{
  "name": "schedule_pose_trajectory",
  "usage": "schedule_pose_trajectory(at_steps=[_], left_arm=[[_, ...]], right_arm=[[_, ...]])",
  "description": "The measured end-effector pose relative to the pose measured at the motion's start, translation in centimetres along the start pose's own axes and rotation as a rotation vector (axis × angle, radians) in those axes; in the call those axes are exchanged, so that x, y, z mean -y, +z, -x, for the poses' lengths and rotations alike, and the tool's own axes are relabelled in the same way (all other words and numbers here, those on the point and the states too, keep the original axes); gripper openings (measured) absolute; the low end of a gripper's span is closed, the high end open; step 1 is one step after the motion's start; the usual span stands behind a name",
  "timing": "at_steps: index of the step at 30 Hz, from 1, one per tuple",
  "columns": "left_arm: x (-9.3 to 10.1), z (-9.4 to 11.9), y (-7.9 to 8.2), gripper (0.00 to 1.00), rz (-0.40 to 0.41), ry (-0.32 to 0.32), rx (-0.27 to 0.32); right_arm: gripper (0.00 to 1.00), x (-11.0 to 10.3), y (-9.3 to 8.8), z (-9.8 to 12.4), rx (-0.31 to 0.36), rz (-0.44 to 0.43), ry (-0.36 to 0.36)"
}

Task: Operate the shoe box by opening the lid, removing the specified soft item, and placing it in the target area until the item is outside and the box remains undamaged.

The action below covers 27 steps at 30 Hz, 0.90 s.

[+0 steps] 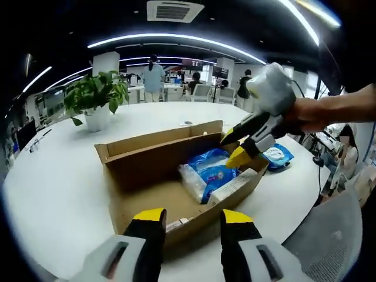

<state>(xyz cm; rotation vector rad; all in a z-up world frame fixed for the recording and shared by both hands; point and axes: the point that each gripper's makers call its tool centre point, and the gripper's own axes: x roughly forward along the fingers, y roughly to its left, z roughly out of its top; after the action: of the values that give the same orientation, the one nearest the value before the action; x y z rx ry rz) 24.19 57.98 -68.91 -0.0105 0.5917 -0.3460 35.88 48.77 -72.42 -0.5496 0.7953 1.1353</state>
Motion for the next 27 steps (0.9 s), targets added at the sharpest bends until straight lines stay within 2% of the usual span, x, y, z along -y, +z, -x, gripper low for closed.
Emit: schedule_pose_trajectory(at_steps=[4, 6, 7, 10, 11, 12, 13, 14, 17, 18, 20, 21, 23, 24, 27], left_arm=[[0.4, 0.0, -0.1, 0.37, -0.027, -0.005, -0.01], [0.6, -0.1, -0.1, 0.37, -0.041, -0.005, -0.014], [0.5, -0.1, -0.2, 0.37, -0.044, -0.005, -0.015], [0.3, -0.1, -0.2, 0.37, -0.045, 0.004, -0.016], [-0.1, 0.0, -0.2, 0.36, -0.05, 0.027, -0.014], [-0.3, 0.0, -0.3, 0.36, -0.049, 0.038, -0.015], [-0.2, 0.0, -0.3, 0.35, -0.05, 0.034, -0.013], [-0.3, 0.0, -0.2, 0.35, -0.051, 0.035, -0.013], [-0.3, 0.0, -0.3, 0.35, -0.056, 0.04, -0.014], [-0.3, 0.0, -0.3, 0.35, -0.057, 0.043, -0.016], [-0.5, 0.0, -0.3, 0.35, -0.069, 0.057, -0.018], [-0.6, 0.0, -0.4, 0.35, -0.078, 0.068, -0.024], [-0.5, 0.0, -0.5, 0.35, -0.083, 0.07, -0.027], [-0.5, 0.0, -0.5, 0.35, -0.091, 0.074, -0.03], [-0.6, 0.0, -0.6, 0.35, -0.094, 0.08, -0.034]], right_arm=[[0.56, 0.2, -0.3, -1.2, -0.048, 0.079, 0.021], [0.61, 0.0, -0.8, -1.8, -0.096, 0.139, 0.05], [0.63, -0.1, -1.1, -2.2, -0.122, 0.151, 0.066], [0.62, 0.2, -1.0, -3.0, -0.135, 0.138, 0.077], [0.62, 0.3, -1.3, -3.2, -0.16, 0.145, 0.079], [0.6, 0.9, -1.8, -3.2, -0.217, 0.22, 0.053], [0.61, 1.0, -2.2, -3.4, -0.262, 0.288, 0.063], [0.61, 1.4, -2.6, -3.8, -0.293, 0.32, 0.062], [0.6, 0.9, -2.4, -4.5, -0.312, 0.37, 0.089], [0.6, 0.6, -2.6, -4.4, -0.345, 0.413, 0.075], [0.6, 0.3, -2.9, -5.4, -0.362, 0.52, 0.084], [0.6, 0.1, -3.1, -5.8, -0.365, 0.518, 0.093], [0.59, -0.3, -3.8, -6.4, -0.392, 0.439, 0.11], [0.6, 0.1, -3.1, -6.3, -0.386, 0.457, 0.113], [0.6, 0.3, -3.2, -6.4, -0.392, 0.439, 0.131]])
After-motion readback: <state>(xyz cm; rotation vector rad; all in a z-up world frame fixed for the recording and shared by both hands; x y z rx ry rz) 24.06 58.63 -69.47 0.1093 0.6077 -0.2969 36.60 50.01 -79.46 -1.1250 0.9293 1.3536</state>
